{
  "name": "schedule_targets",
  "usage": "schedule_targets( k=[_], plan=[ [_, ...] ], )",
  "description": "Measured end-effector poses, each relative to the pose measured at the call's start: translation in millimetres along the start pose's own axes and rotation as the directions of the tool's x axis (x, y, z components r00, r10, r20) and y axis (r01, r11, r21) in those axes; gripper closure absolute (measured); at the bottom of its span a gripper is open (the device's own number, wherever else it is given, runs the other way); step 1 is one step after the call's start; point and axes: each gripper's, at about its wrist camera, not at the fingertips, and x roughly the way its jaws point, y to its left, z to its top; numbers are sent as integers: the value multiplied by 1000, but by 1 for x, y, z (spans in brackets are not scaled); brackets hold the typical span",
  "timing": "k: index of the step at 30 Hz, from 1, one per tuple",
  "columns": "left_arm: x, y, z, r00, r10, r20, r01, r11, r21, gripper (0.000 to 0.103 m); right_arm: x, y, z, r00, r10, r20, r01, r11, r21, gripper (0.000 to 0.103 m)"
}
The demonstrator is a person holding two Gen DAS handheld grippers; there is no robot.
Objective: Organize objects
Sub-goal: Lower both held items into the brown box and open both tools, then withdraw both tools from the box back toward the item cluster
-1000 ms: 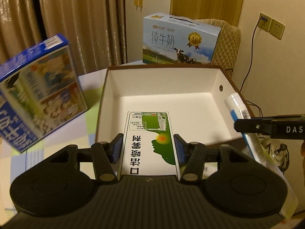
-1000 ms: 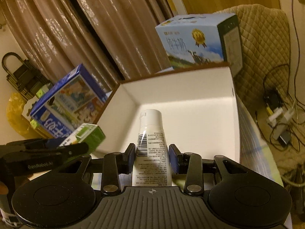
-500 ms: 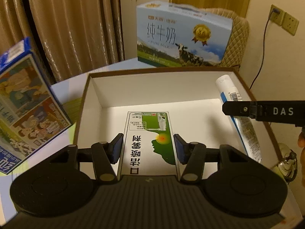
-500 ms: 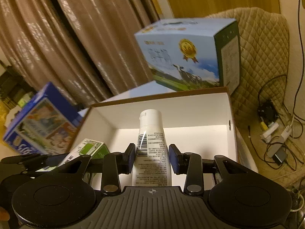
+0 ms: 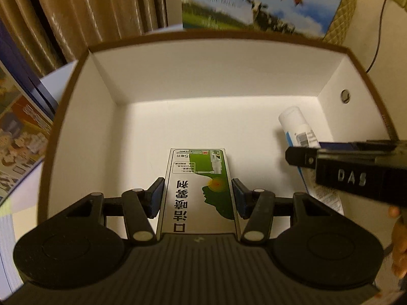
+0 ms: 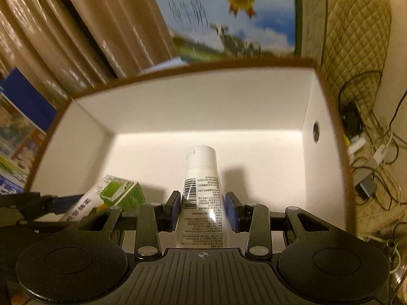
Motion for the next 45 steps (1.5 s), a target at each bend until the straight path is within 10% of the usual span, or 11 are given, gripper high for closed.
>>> schedule_targets(
  k=[14, 18, 45],
  plan=[
    [18, -1, 5, 998, -22, -64, 22, 1000, -8, 51, 14, -3, 6, 996, -9, -90, 10, 1000, 15, 68],
    [13, 2, 2, 998, -27, -54, 27, 999, -17, 37, 17, -3, 9, 995, -5, -99, 8, 1000, 28, 67],
    [-139, 53, -81, 979, -48, 199, 70, 992, -105, 28, -156, 4, -73, 955, 119, 272, -134, 990, 37, 54]
  ],
)
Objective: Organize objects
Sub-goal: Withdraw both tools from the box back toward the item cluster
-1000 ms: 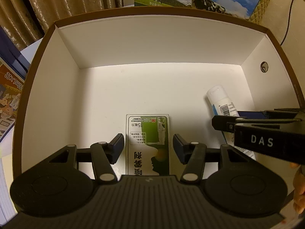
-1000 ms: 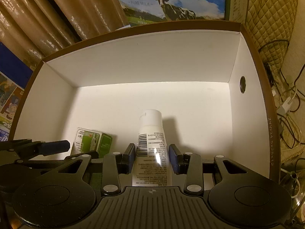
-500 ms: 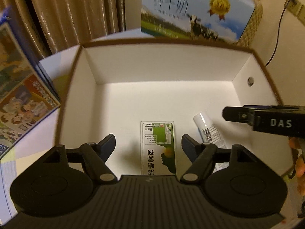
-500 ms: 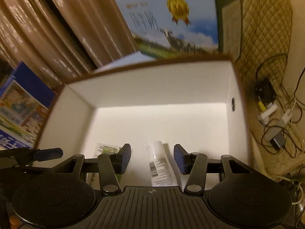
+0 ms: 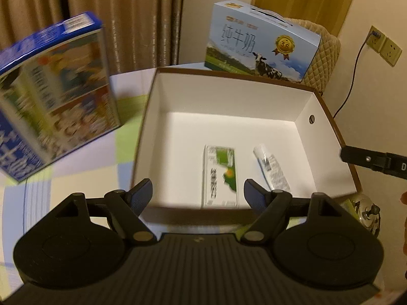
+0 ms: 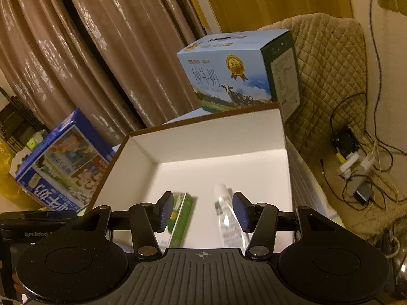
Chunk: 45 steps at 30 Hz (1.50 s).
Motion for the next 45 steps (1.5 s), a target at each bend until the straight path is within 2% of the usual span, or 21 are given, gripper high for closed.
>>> schedule_targets(
  k=[11, 22, 33, 45],
  plan=[
    [-50, 21, -52, 1000, 13, -9, -14, 998, -58, 28, -48, 12, -41, 1000, -6, 11, 6, 999, 32, 54],
    [-81, 22, -83, 1000, -2, 0, 2, 999, -44, 28, -76, 31, -73, 1000, -22, 2, 21, 1000, 22, 54],
    [-94, 43, -119, 999, -6, -39, 4, 998, -67, 28, -90, 39, -109, 998, -57, -36, 58, 998, 32, 54],
    [-90, 48, -164, 994, -57, -96, 54, 998, -36, 28, -90, 38, -148, 989, -93, -116, 100, 993, 57, 54]
  ],
)
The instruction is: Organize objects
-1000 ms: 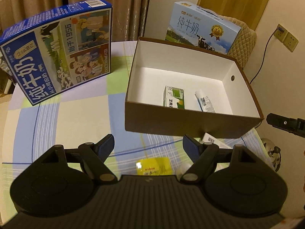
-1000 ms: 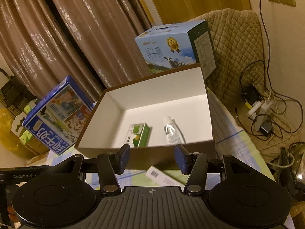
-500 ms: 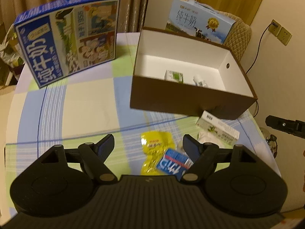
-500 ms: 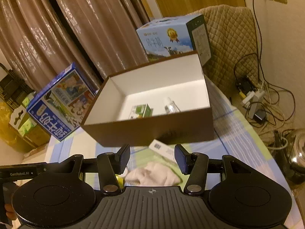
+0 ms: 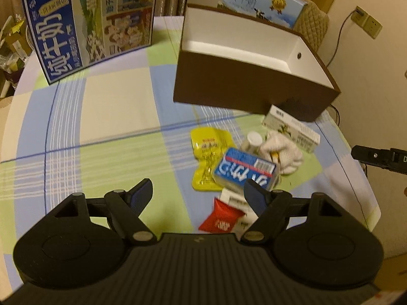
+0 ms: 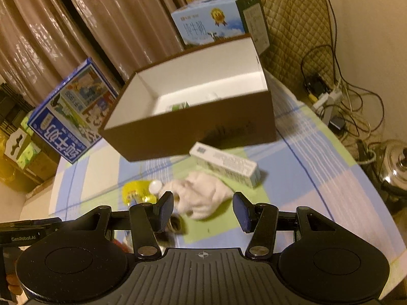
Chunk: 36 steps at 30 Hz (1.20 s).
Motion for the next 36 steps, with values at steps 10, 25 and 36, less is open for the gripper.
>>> schedule_targets(
  k=[10, 25, 36],
  plan=[
    [17, -1, -31, 999, -7, -44, 10, 998, 55, 29, 11, 3, -27, 998, -11, -69, 11, 1000, 4, 54],
    [52, -3, -54, 995, -37, -94, 47, 993, 107, 35, 20, 0, -49, 992, -35, -125, 36, 999, 9, 54],
    [67, -14, -51, 992, -80, -99, 96, 982, 163, 57, 18, -6, -55, 989, -59, -136, 63, 998, 25, 54]
  ],
)
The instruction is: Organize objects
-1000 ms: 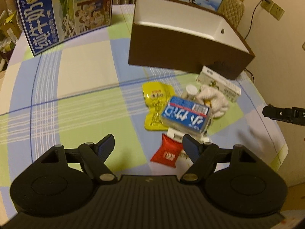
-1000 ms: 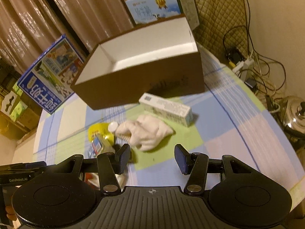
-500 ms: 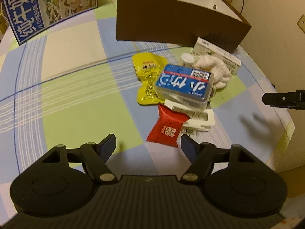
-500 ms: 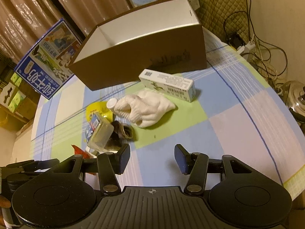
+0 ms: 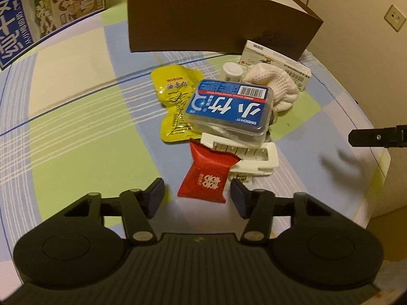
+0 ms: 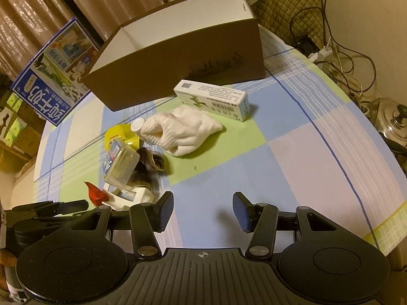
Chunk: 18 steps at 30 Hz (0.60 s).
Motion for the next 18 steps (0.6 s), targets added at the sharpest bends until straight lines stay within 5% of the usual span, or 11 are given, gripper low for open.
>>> schedule_targets(
  k=[18],
  plan=[
    [6, 0, 4, 1000, -20, 15, 19, 999, 33, 77, 4, 2, 4, 1000, -3, -3, 3, 1000, -8, 54]
  ],
)
